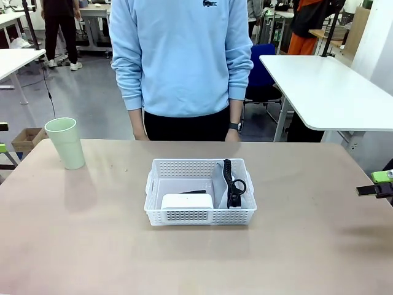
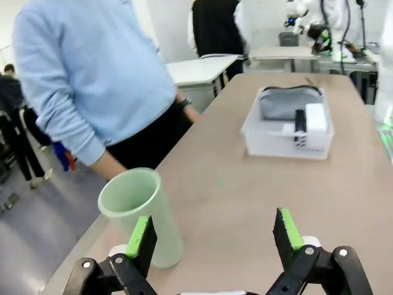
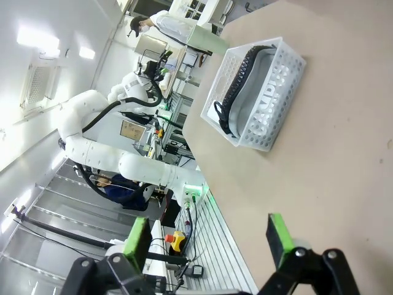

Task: Efficiently arrange items inside the basket to fit them all.
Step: Pick up the Reusable plastic cup and place it inside the Organizing basket.

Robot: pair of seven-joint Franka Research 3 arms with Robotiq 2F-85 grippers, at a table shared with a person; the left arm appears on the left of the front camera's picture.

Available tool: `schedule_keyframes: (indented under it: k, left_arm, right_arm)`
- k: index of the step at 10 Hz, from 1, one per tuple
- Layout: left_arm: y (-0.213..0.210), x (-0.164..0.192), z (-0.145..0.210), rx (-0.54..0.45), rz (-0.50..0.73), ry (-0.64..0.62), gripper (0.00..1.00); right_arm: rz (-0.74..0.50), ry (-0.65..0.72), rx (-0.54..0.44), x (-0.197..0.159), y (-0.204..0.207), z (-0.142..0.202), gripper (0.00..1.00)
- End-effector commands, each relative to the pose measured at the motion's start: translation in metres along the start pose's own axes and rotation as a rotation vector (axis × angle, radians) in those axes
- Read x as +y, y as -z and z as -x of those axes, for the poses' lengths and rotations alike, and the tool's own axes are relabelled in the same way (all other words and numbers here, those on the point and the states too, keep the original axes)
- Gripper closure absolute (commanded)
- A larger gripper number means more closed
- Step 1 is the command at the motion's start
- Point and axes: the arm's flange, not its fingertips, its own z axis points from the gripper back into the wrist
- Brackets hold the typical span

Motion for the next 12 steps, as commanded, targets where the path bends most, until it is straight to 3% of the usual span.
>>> schedule_keyframes:
  k: [1,4,5,6,9,10,12]
  left_arm:
    - [0.016,0.017,0.021,0.023,-0.128,-0.003,0.00]
    - [0.027,0.035,0.044,0.035,-0.192,-0.101,0.00]
    - [0.029,0.034,0.040,-0.024,-0.127,-0.260,0.00]
    - [0.022,0.026,0.048,0.040,-0.161,-0.082,0.00]
    - [0.027,0.029,0.050,0.034,-0.149,-0.135,0.00]
    - [0.035,0.025,0.052,0.085,-0.059,-0.048,0.00]
    - [0.045,0.030,0.067,0.076,-0.026,0.063,0.00]
  right_arm:
    - [0.012,-0.022,-0.001,0.000,0.001,0.004,0.00]
    - [0.012,-0.022,-0.001,0.000,0.001,0.004,0.00]
    - [0.012,-0.022,-0.001,0.000,0.001,0.004,0.00]
    - [0.012,-0.022,-0.001,0.000,0.001,0.004,0.00]
    - [0.012,-0.022,-0.001,0.000,0.001,0.004,0.00]
    - [0.012,-0.022,-0.001,0.000,0.001,0.004,0.00]
    - [0.012,-0.022,-0.001,0.000,0.001,0.004,0.00]
